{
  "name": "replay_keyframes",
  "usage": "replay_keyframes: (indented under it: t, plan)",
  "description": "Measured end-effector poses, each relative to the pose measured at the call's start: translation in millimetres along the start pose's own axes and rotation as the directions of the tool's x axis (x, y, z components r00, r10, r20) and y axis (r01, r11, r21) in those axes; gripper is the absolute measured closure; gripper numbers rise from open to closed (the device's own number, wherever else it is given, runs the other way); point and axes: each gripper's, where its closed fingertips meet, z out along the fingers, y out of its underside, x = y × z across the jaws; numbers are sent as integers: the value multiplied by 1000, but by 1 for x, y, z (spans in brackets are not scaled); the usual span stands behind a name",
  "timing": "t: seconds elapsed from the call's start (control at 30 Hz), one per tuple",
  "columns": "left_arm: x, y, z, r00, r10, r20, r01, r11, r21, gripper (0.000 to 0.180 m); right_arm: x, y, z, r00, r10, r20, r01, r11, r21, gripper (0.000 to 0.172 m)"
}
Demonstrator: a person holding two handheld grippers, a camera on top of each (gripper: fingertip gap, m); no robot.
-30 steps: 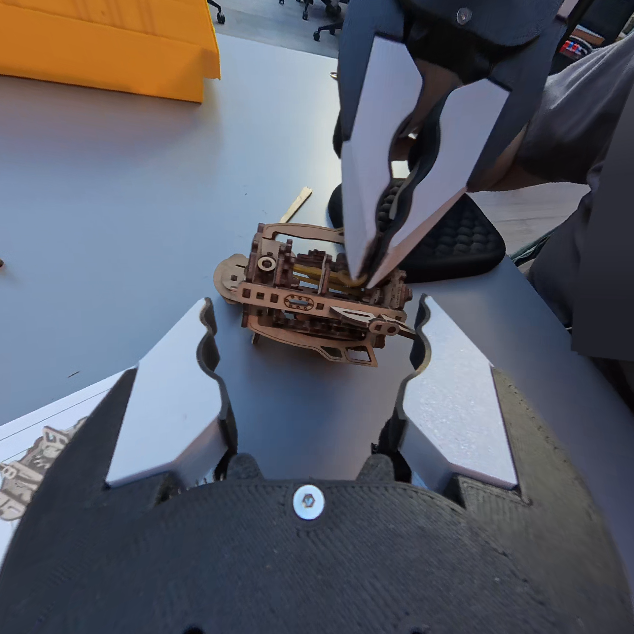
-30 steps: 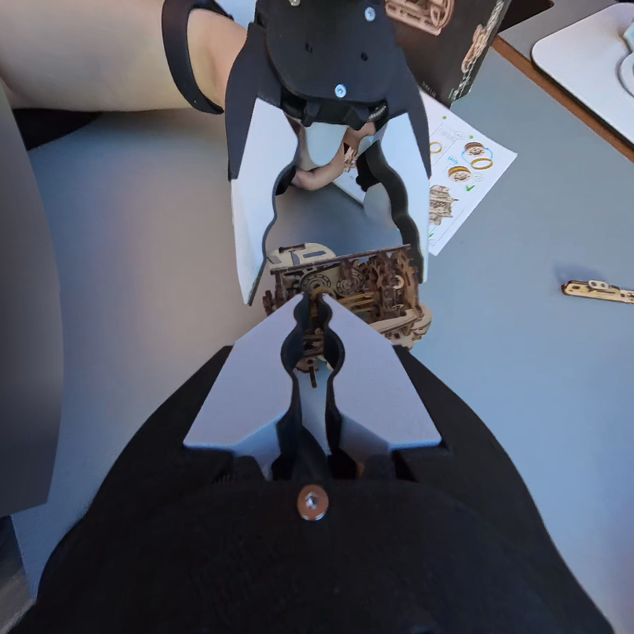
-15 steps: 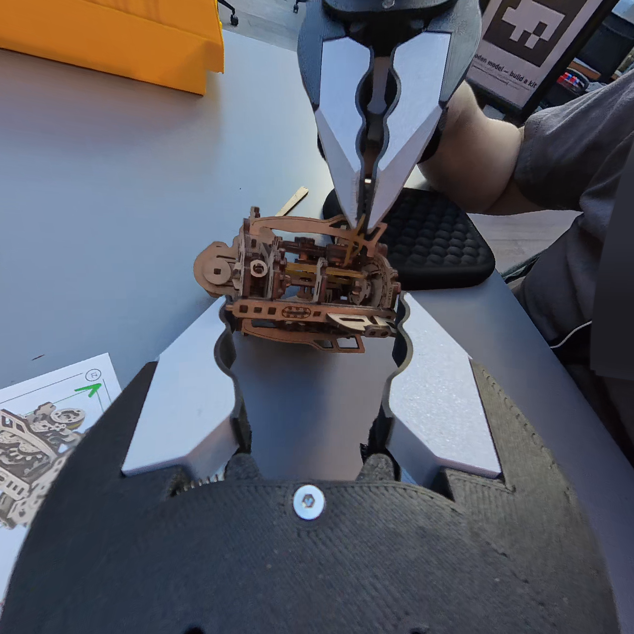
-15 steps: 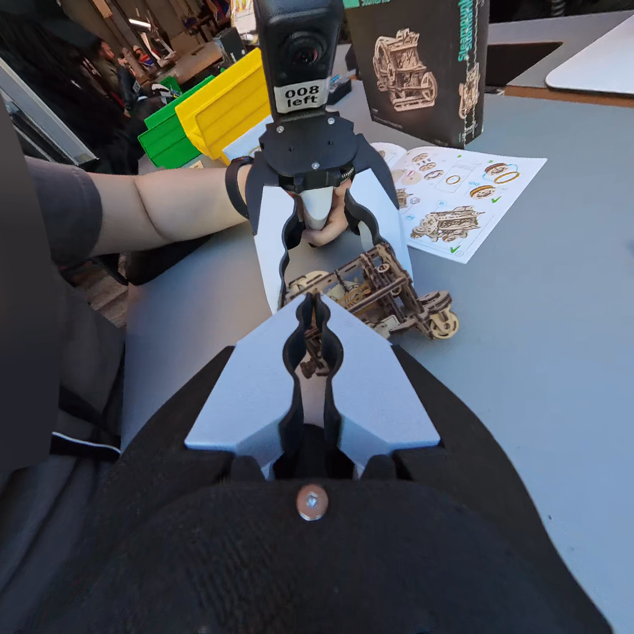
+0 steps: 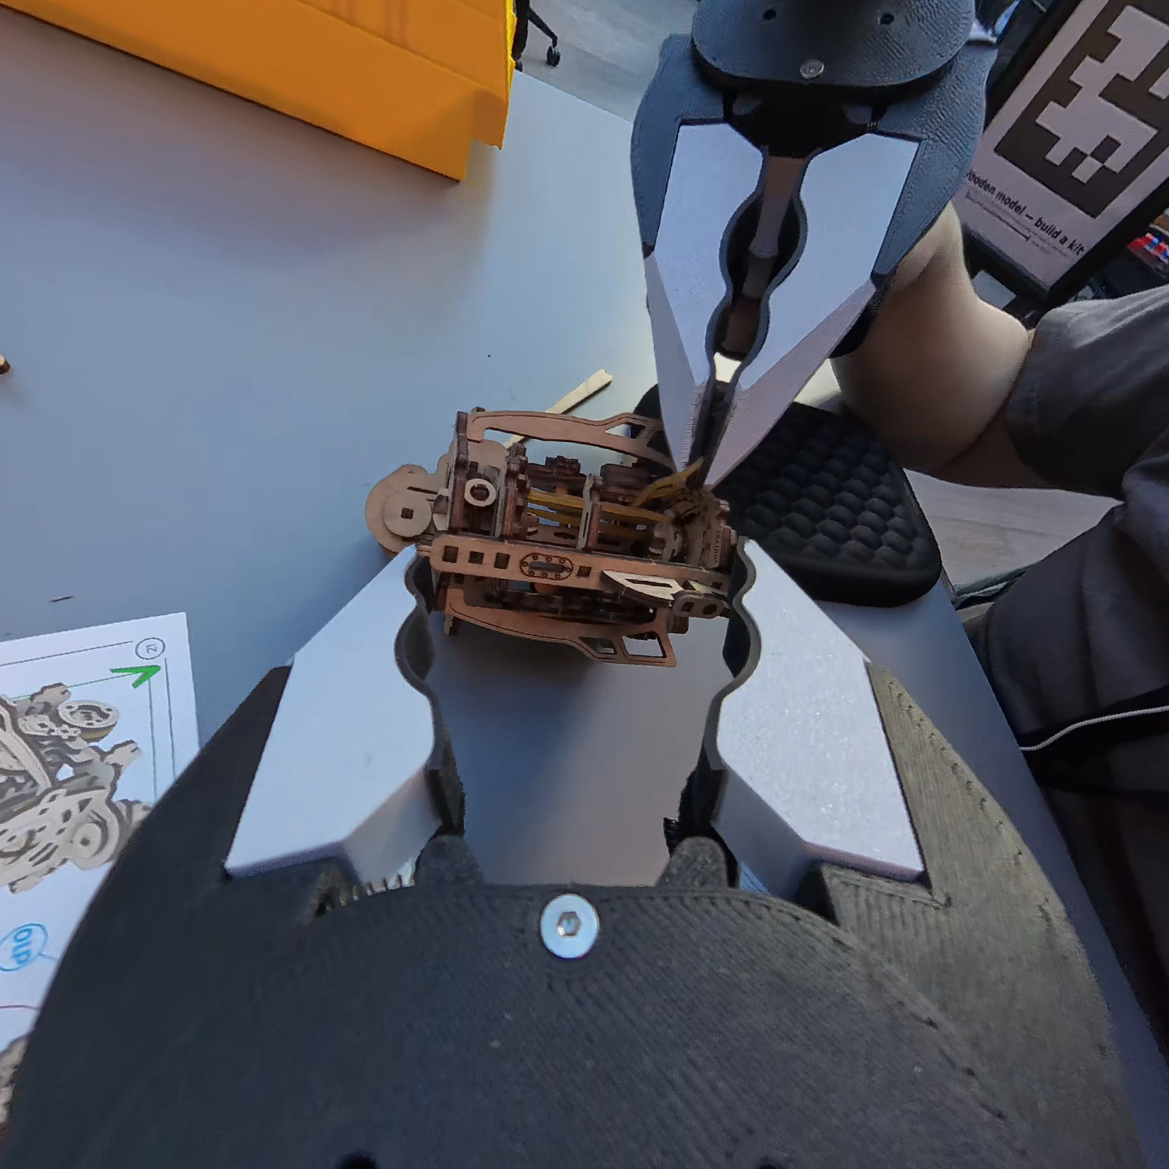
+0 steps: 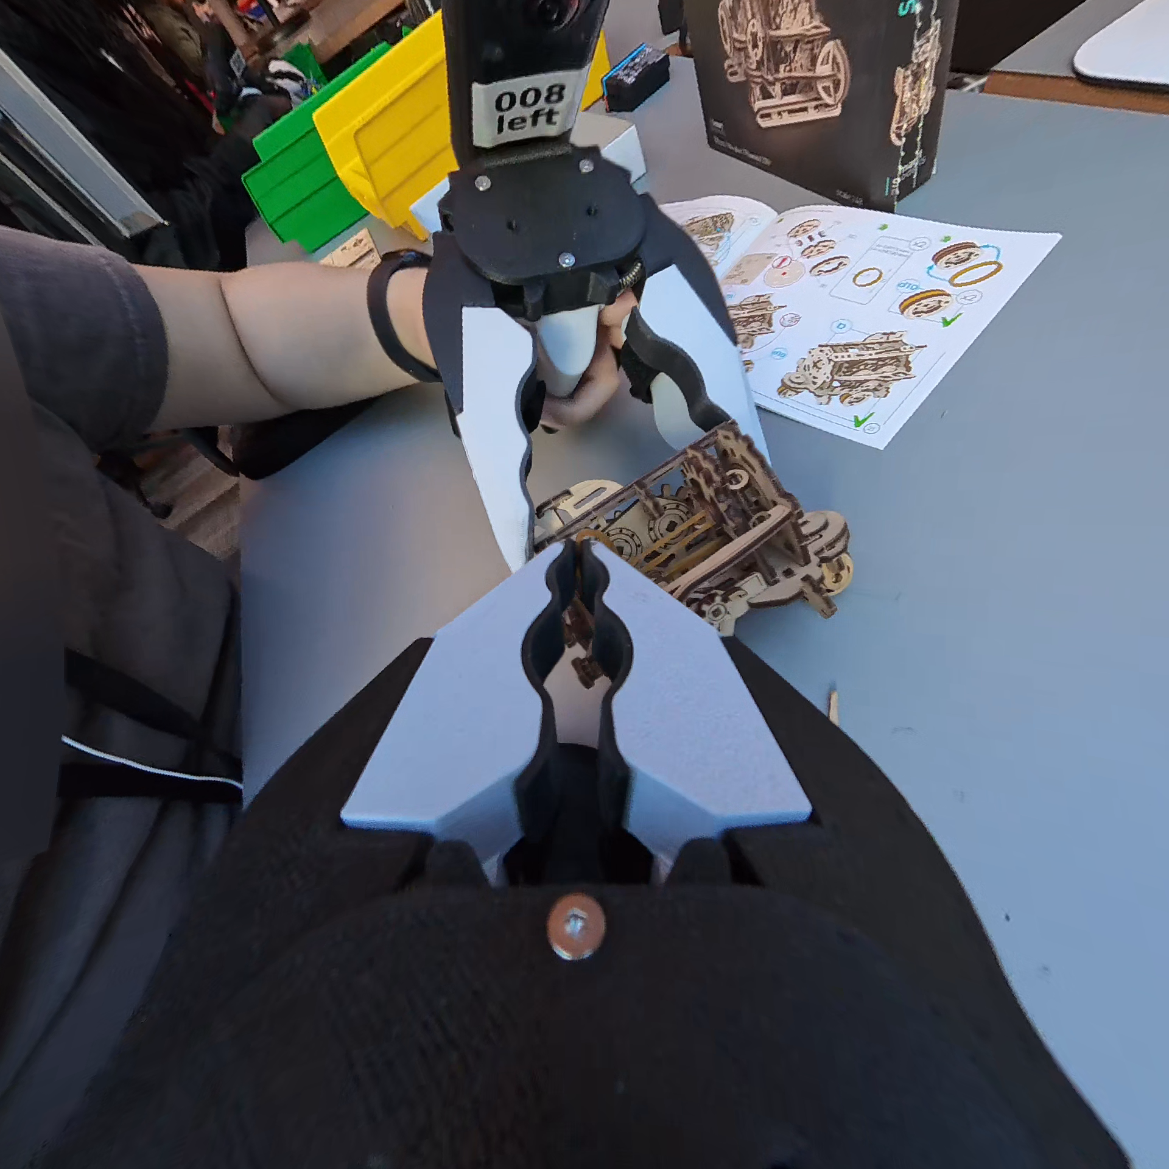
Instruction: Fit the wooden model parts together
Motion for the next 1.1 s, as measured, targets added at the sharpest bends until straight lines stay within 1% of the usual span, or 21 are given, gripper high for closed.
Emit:
replay_keyframes:
  t: [0.13, 0.2, 0.37, 0.53, 0.67, 0.8, 0.9, 1.1]
  plan:
    - [-1, -2, 2, 998, -24, 51, 23, 1000, 20, 89, 1, -10, -6, 996, 89, 19, -90, 993, 78, 172]
    - [-1, -4, 4, 996, -41, 80, 38, 999, 27, 89, 0, -13, -6, 993, 114, 23, -116, 989, 88, 172]
    - [4, -1, 5, 996, -38, 80, 36, 999, 22, 91, 0, -15, -9, 998, 51, -45, -48, 996, 69, 172]
    - [9, 3, 1, 995, -62, 82, 60, 998, 26, 91, 7, -24, -22, 997, 59, -55, -52, 992, 114, 172]
    - [12, 3, 0, 991, -77, 109, 73, 997, 39, 90, 11, -24, -19, 996, 91, 14, -92, 989, 116, 172]
    - [15, 6, 0, 988, -97, 124, 92, 995, 42, 85, 17, -25, -14, 992, 95, 87, -104, 989, 105, 172]
    - [19, 8, -3, 984, -120, 135, 113, 992, 59, 85, 24, -24, -16, 990, 102, 93, -112, 988, 109, 172]
    - [30, 17, -12, 975, -161, 153, 150, 985, 80, 88, 20, -22, -24, 983, 94, 158, -119, 981, 154, 172]
